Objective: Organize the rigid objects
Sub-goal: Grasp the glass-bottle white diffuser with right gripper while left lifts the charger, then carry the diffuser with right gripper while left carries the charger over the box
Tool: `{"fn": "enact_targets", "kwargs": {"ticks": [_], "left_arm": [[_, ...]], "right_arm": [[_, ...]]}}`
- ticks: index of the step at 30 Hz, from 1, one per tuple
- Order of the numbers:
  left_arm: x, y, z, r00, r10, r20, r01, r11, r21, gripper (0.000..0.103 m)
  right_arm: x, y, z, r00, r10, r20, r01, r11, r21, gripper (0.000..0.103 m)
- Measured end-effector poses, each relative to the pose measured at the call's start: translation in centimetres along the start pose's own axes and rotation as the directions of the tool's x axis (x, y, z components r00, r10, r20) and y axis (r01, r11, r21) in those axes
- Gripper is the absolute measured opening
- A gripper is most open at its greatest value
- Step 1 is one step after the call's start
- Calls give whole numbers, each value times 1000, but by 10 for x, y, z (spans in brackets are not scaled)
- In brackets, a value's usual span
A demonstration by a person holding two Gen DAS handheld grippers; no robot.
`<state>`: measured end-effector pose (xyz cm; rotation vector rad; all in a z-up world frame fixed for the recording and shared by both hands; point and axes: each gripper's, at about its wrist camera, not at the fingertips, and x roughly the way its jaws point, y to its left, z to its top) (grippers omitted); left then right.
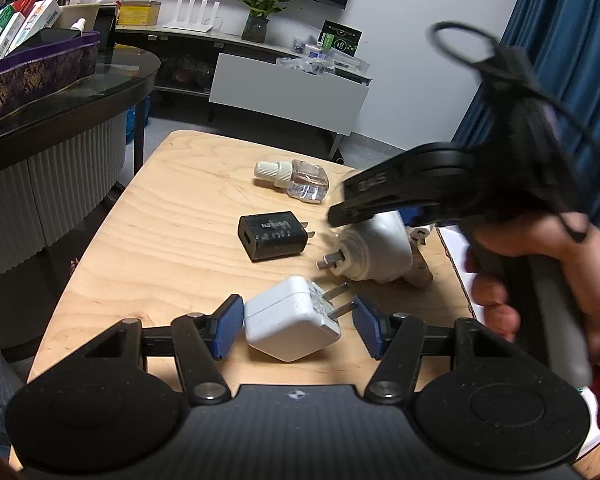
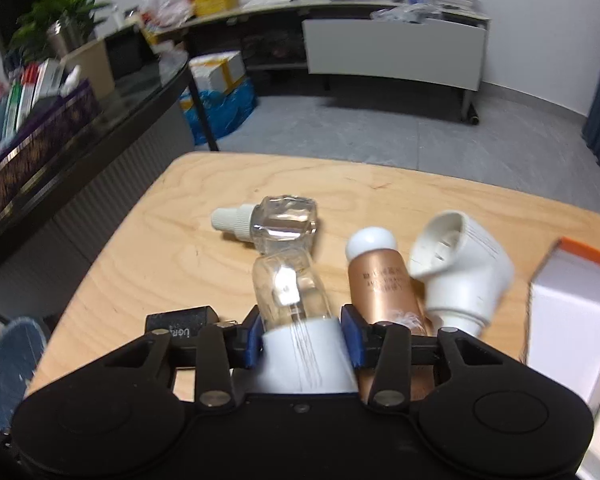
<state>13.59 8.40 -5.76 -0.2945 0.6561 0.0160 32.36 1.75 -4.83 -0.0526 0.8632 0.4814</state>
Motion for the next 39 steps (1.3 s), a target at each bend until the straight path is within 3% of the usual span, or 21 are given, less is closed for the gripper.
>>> {"fn": "enact_targets", "kwargs": {"ticks": [11, 18, 30, 39], "left_arm": [[-13, -9, 2, 1000, -11, 21, 11, 1000, 5, 61], [-30, -38, 3, 998, -53, 46, 49, 996, 74, 61], [-30, -116, -2, 979, -206, 0, 201, 960, 197, 61], [-20, -174, -2, 956, -293, -25, 289, 918, 271, 61]], "right_arm": [[-103, -23, -28, 987, -13, 163, 7, 999, 40, 48], [-169, -47, -59, 963, -95, 251, 75, 993, 90, 48], [-244, -111, -125, 907, -323, 269, 266, 937, 229, 48], [-271, -142, -159, 878, -402, 261, 319, 896, 308, 48]]}}
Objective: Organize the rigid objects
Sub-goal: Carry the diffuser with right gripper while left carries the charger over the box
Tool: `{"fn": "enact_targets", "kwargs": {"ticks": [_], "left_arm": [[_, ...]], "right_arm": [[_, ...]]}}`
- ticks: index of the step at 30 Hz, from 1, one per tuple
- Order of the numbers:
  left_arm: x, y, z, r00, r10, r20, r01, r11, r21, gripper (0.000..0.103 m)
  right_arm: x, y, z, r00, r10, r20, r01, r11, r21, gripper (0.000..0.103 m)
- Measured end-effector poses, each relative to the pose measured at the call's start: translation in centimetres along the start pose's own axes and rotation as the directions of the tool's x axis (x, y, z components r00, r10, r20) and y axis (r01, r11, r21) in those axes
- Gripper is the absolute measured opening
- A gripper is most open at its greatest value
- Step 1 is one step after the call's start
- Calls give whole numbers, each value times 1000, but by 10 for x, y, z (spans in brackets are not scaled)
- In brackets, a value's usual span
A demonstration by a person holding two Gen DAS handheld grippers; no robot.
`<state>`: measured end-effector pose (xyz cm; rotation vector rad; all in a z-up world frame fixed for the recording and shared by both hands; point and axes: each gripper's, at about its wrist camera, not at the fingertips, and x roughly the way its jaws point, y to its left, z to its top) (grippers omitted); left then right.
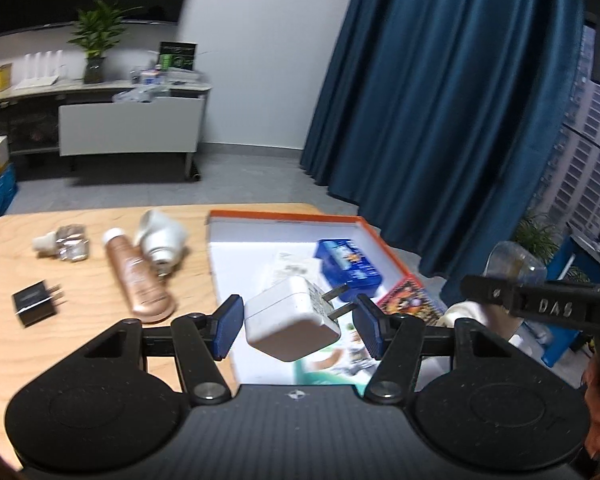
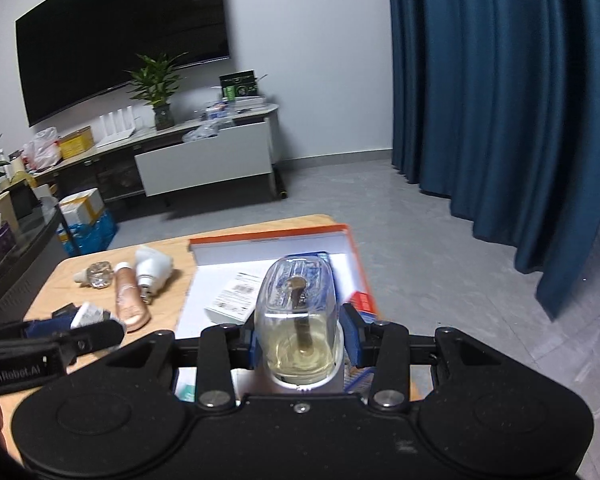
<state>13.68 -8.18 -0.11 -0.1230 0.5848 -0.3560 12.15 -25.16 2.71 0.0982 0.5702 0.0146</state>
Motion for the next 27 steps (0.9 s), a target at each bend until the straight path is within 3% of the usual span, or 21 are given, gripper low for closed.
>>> {"fn": "enact_targets", "kwargs": {"ticks": [27], "left_arm": [[-5, -35, -22, 1000, -5, -25, 5, 1000, 21, 61]], "right_arm": [[-16, -18, -26, 1000, -1, -12, 1, 1000, 13, 48]]}}
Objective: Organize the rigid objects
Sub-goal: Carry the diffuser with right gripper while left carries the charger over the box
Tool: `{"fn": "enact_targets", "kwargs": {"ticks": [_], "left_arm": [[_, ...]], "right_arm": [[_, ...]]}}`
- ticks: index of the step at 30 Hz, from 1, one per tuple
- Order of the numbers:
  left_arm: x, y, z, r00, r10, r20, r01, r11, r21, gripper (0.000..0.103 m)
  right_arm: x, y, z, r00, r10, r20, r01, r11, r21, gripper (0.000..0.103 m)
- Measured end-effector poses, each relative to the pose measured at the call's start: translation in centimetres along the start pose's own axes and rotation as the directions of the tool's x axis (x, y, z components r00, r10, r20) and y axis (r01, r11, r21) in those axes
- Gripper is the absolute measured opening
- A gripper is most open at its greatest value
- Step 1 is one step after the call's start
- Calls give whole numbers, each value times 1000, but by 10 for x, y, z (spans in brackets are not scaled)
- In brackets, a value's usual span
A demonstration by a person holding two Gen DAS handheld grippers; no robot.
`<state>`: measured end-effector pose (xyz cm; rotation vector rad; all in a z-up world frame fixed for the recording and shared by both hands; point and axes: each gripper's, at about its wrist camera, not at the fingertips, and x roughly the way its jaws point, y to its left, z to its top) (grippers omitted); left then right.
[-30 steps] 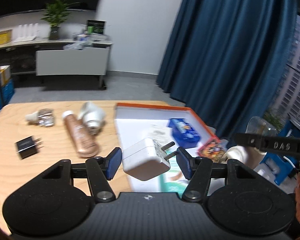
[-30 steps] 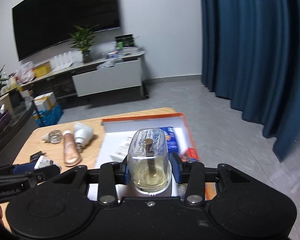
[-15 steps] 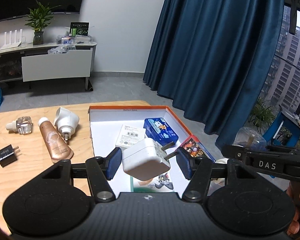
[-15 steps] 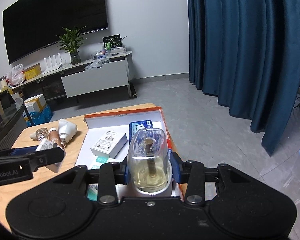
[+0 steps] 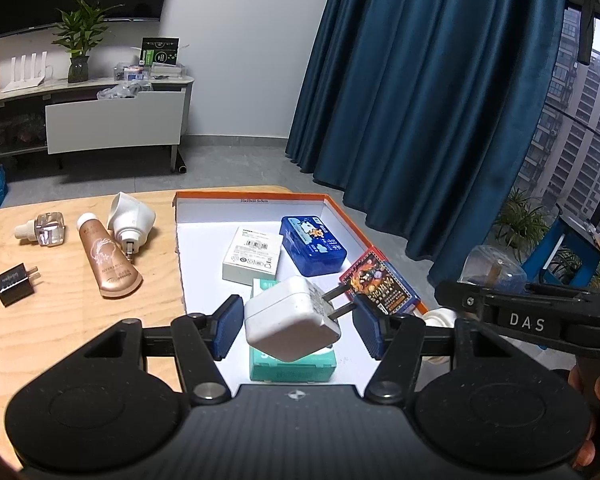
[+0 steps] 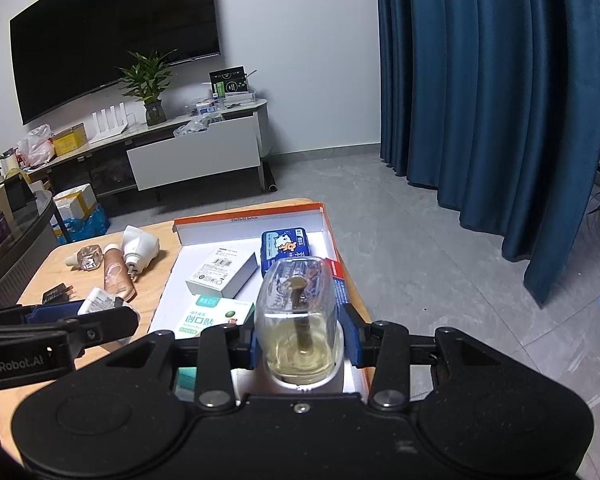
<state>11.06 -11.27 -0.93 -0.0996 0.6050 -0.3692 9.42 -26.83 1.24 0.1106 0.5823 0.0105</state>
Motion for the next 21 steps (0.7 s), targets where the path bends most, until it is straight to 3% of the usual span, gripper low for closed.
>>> {"fn": "enact_targets", "kwargs": {"ticks": [21], "left_arm": [[-7, -13, -21, 998, 46, 35, -47, 999, 15, 61]], "right_arm": [[-9, -1, -13, 999, 27, 39, -25, 999, -46, 48]]}}
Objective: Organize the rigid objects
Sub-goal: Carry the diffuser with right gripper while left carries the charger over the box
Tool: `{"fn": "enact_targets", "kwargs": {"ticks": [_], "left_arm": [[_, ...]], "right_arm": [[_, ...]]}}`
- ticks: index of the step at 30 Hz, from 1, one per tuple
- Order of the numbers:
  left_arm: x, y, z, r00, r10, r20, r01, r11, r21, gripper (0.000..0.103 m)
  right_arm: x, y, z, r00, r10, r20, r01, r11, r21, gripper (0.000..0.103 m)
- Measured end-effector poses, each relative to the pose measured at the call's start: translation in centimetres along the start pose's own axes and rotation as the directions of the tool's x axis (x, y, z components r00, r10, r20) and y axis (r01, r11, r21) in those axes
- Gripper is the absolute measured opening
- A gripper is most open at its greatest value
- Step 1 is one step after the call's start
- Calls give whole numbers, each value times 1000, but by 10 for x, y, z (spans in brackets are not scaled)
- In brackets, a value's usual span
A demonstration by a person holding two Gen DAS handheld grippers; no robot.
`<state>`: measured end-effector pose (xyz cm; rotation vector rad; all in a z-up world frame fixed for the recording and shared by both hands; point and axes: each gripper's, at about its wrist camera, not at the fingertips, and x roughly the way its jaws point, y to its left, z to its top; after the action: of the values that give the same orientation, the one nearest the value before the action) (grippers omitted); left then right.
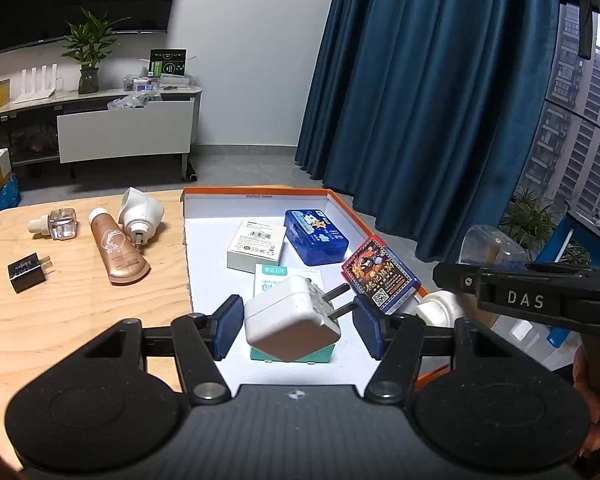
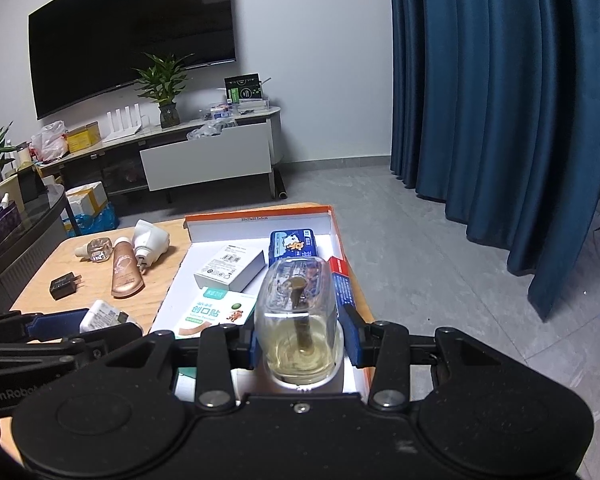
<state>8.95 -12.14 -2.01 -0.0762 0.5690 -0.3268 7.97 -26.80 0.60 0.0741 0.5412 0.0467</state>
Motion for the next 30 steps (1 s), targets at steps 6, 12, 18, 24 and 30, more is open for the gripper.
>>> {"fn": "enact_targets", "kwargs": {"ticks": [6, 12, 18, 24, 30], "left_arm": [[-3, -2, 1, 1000, 17, 17, -17, 1000, -1, 61], [-8, -3, 1, 999, 23, 28, -23, 1000, -1, 61], [-10, -2, 1, 999, 27, 36, -27, 1000, -4, 61], [-11, -3, 1, 999, 30, 35, -30, 1000, -6, 61], [-10, -3, 1, 999, 34, 30, -34, 999, -5, 61]], "right_arm": [[-2, 0, -2, 1000, 2, 3, -2, 1000, -5, 48], [-2, 1, -2, 1000, 2, 3, -2, 1000, -7, 48], [-2, 0, -1, 1000, 2, 4, -2, 1000, -12, 48], [-2, 0, -2, 1000, 3, 4, -3, 1000, -9, 48], [-1, -1, -1, 1000, -3, 0, 3, 1000, -7, 48]]}}
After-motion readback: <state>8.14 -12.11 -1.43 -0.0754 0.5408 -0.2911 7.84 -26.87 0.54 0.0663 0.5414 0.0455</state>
